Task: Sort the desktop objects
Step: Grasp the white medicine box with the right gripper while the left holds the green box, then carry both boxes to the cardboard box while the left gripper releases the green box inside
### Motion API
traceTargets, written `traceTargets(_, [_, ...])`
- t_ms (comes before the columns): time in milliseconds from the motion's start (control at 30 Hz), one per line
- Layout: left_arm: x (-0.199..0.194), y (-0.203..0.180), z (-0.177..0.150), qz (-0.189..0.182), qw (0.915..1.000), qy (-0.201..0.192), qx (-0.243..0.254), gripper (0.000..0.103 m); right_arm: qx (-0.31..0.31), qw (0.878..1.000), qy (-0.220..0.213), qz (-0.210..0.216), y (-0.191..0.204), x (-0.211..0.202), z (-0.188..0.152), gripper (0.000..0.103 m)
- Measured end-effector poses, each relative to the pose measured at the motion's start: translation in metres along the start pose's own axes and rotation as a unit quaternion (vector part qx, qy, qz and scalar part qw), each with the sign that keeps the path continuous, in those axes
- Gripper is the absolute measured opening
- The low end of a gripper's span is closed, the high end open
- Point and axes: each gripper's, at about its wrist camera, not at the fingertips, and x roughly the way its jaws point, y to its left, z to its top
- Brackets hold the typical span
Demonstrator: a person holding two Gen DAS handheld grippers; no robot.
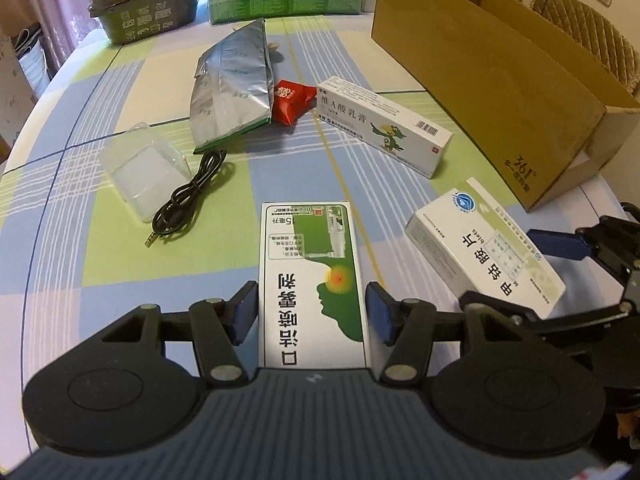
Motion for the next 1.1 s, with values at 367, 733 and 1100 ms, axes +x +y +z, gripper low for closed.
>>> traceTargets(367, [0.010,-0.003,0.000,0.009,0.9999,0.005,0.014,0.052,0.016,1.000,0.013,0.004,-0.006,0.010,0.000,0.069])
traceTargets(733, [-0.010,-0.011,-0.007,0.012,0.9998,0.001,0.017,0.051,0.036,0.999,-0.008,-0.013,-0.007,-0.018,0.000,0.068])
traceTargets(1100, [-0.047,-0.028,-0.012,0.009,0.9995,-0.023,0.021,0.050,0.049,0.998,-0.038,-0.025,-0.011,-0.068,-0.003,0.068])
